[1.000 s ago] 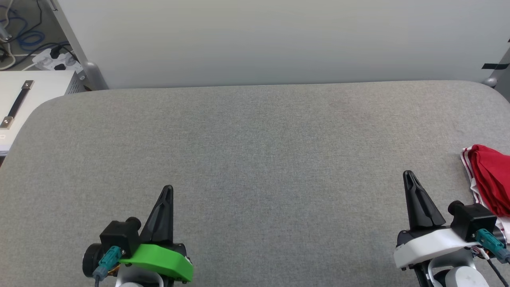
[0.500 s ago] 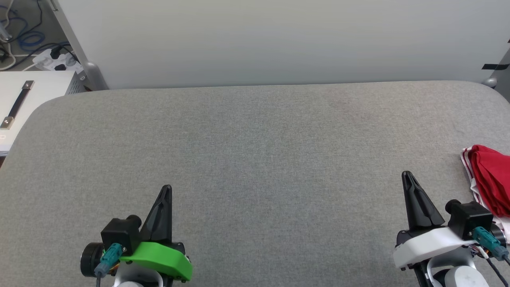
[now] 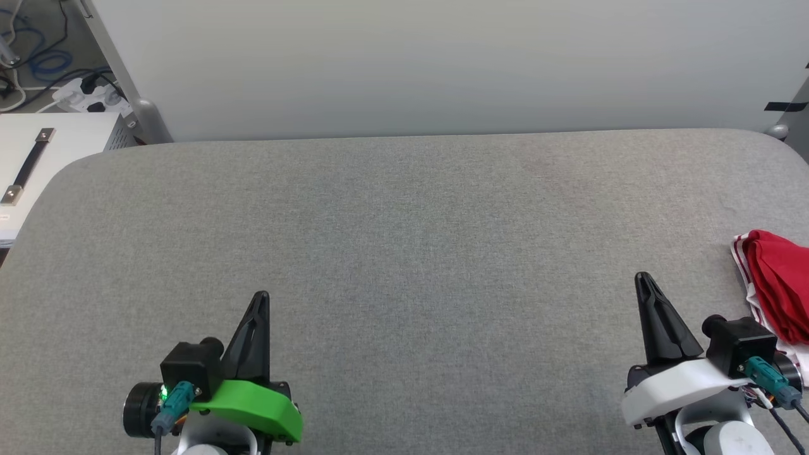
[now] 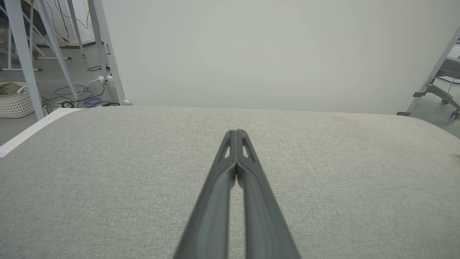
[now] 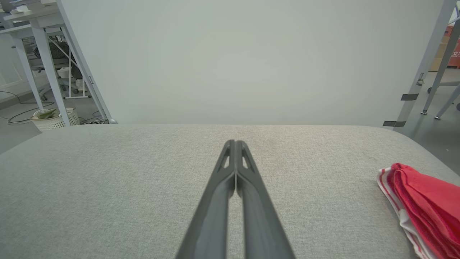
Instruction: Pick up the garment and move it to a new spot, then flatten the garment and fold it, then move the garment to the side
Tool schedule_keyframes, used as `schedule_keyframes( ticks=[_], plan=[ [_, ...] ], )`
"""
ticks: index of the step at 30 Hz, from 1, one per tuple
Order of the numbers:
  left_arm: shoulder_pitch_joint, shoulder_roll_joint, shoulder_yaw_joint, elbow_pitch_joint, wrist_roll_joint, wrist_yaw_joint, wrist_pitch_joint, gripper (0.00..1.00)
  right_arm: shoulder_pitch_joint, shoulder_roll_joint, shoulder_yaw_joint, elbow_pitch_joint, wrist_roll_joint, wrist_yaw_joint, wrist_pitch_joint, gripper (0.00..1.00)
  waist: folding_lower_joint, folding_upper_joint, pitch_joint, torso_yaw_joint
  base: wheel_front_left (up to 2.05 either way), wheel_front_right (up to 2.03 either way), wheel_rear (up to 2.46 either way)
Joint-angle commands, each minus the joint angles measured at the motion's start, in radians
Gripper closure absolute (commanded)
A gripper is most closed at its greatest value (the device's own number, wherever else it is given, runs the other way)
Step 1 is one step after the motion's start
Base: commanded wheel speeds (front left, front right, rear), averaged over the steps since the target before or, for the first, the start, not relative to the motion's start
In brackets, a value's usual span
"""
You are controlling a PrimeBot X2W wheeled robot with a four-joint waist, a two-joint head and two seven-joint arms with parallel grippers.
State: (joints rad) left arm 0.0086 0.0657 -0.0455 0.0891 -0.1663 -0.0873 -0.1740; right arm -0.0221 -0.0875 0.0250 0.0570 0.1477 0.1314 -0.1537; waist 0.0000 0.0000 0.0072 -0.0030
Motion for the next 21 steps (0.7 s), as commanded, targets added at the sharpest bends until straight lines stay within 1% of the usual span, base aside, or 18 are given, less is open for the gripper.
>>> schedule_keyframes(
  ticks=[1,21],
  plan=[
    [-0.003,-0.004,0.005,-0.005,0.013,0.008,0.007,1.0,0.007,0.005,-0.002,-0.008,-0.012,0.0,0.006,1.0,0.0,0.0,0.0,0.0,0.0,0.0,0.0],
    [-0.004,-0.007,0.015,-0.025,0.05,0.027,0.047,1.0,0.011,0.012,-0.007,-0.02,-0.045,0.0,0.042,1.0,0.0,0.0,-0.002,0.001,0.0,0.0,0.0]
  ],
)
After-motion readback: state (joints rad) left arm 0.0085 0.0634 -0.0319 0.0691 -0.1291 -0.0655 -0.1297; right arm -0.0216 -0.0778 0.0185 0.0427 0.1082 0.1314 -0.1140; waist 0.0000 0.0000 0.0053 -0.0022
